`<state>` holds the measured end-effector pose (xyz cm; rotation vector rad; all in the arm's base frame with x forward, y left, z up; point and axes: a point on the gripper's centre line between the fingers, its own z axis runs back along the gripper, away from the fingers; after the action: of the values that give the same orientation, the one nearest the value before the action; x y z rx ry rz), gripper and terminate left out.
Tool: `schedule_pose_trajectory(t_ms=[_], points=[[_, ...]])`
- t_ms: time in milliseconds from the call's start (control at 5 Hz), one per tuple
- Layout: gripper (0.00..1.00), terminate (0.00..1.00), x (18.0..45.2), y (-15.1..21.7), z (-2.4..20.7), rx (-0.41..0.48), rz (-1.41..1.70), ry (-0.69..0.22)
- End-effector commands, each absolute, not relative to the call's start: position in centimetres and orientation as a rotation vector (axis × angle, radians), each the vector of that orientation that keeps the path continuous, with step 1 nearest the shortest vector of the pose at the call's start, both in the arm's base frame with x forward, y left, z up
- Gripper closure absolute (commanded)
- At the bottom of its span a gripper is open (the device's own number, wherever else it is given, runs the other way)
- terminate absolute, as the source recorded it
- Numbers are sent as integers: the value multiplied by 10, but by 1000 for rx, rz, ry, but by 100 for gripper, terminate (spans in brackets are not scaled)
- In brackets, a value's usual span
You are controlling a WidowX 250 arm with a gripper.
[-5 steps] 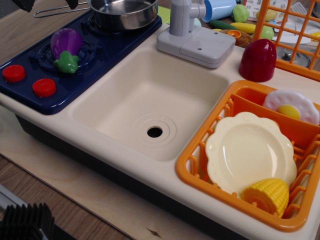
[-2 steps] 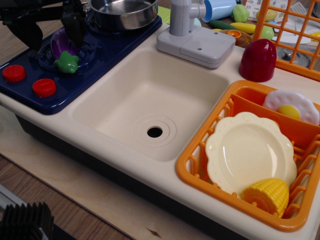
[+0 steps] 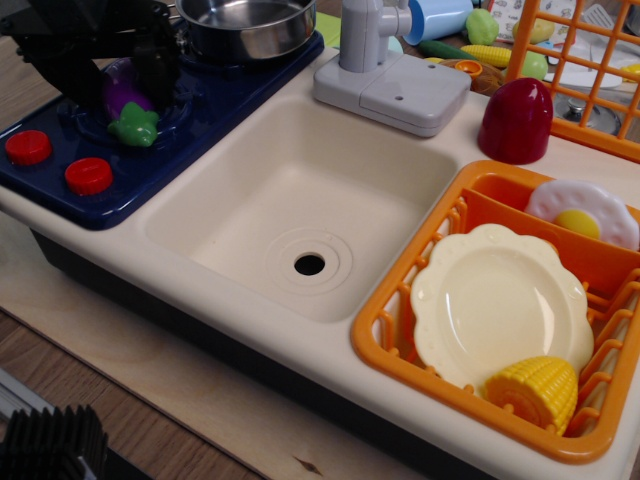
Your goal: Put eggplant into pan
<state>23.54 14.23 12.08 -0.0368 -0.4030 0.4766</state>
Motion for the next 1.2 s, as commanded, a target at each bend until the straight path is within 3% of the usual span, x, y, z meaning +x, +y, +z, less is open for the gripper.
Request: schedule_pose_trajectory(t_ms=[0,200,600,1000], points=[[100,0,237,138,124,-18,461,-399],[100,0,237,132,138,5,465,-375],[100,0,242,126,189,64,478,-292],[100,0,265,134,211,108,350,-416]])
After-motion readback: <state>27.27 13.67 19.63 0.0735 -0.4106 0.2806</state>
